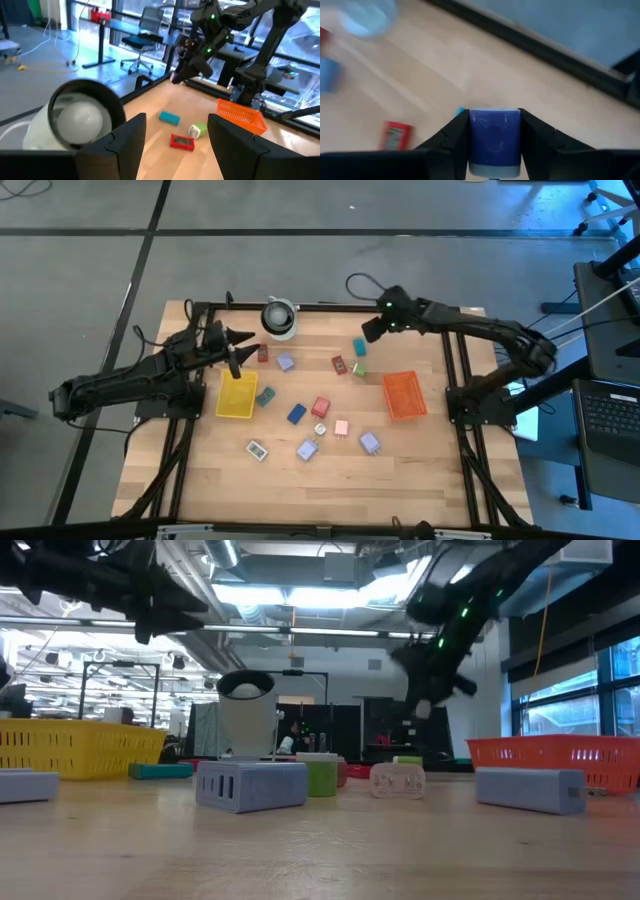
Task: Pick & Place Office items
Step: Put the purple charger adapter into the orange basket
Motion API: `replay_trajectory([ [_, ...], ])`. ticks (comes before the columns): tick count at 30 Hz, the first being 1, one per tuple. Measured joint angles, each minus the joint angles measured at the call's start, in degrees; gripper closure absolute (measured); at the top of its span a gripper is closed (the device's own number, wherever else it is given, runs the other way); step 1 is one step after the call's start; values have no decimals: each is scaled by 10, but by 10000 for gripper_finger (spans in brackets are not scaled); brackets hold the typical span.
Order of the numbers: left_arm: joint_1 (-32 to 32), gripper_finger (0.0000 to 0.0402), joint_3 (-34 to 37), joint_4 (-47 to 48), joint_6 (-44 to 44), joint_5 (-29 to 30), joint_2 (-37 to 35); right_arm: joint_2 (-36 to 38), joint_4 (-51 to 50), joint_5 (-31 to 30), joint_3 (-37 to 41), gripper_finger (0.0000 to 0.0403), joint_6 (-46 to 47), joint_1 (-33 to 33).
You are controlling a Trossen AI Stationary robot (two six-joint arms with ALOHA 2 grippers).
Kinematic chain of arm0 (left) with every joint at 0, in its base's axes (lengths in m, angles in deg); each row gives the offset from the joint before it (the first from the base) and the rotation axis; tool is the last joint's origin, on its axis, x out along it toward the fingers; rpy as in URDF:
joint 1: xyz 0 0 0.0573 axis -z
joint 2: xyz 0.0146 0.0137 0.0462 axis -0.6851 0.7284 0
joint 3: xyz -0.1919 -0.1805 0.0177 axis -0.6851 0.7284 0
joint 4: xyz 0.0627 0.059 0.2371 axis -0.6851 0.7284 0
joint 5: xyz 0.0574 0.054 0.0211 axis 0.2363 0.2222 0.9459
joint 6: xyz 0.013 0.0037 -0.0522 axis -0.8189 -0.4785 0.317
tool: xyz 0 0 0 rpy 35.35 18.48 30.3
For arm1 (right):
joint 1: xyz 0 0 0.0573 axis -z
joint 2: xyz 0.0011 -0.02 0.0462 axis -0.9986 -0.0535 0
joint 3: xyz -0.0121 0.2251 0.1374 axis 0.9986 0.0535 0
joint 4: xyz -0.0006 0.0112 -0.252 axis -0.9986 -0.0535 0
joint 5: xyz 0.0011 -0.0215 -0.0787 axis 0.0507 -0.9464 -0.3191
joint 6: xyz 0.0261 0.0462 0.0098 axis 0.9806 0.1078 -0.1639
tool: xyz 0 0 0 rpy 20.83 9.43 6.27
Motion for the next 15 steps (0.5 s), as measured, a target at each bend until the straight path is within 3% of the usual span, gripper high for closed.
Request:
replay_trajectory([
  [8,0,192,0,-14,-4,-42,-39,178,-60,-52,0,267,-8,-45],
  [15,0,192,0,-14,-5,-81,-57,291,-141,-130,1,267,29,-129],
])
